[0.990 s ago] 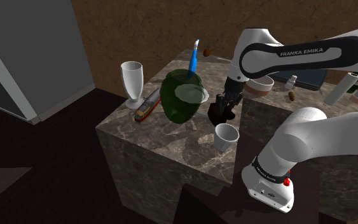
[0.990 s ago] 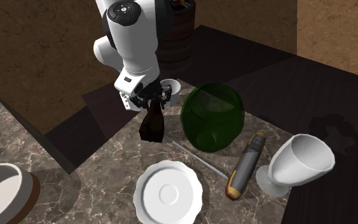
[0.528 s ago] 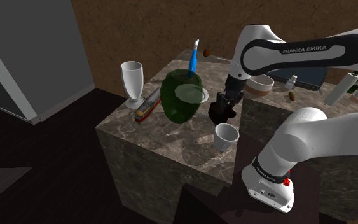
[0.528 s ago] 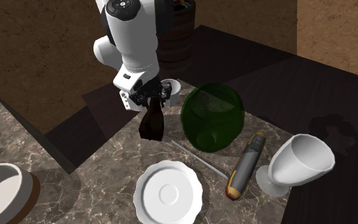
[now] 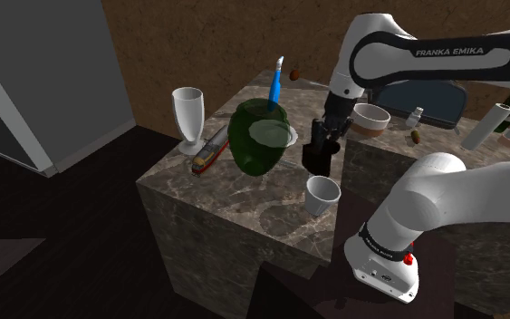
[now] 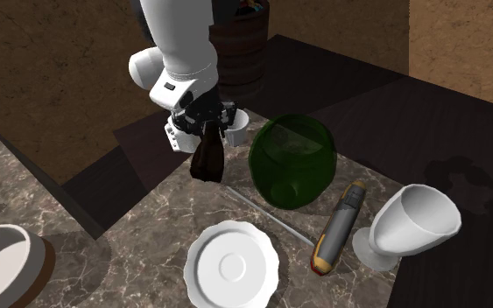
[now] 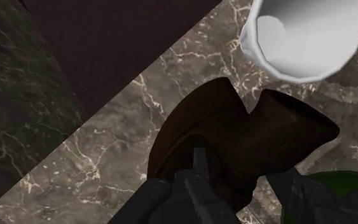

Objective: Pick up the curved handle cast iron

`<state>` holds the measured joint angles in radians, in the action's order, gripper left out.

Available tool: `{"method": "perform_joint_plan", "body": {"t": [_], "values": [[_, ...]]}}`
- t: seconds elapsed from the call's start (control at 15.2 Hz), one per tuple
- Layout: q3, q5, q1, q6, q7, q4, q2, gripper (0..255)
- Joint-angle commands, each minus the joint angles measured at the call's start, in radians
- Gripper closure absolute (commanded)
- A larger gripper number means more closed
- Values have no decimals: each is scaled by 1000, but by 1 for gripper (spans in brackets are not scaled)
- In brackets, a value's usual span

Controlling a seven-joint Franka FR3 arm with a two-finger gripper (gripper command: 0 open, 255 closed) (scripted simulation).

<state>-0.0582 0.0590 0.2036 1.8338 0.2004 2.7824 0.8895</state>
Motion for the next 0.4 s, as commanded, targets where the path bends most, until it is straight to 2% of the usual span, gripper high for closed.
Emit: {"method": "perform_joint_plan", "body": {"t": [0.0, 0.33], "values": [[0, -1, 1, -35, 2, -23, 12, 255], [1, -1, 0, -79, 6, -64, 16, 255]]}}
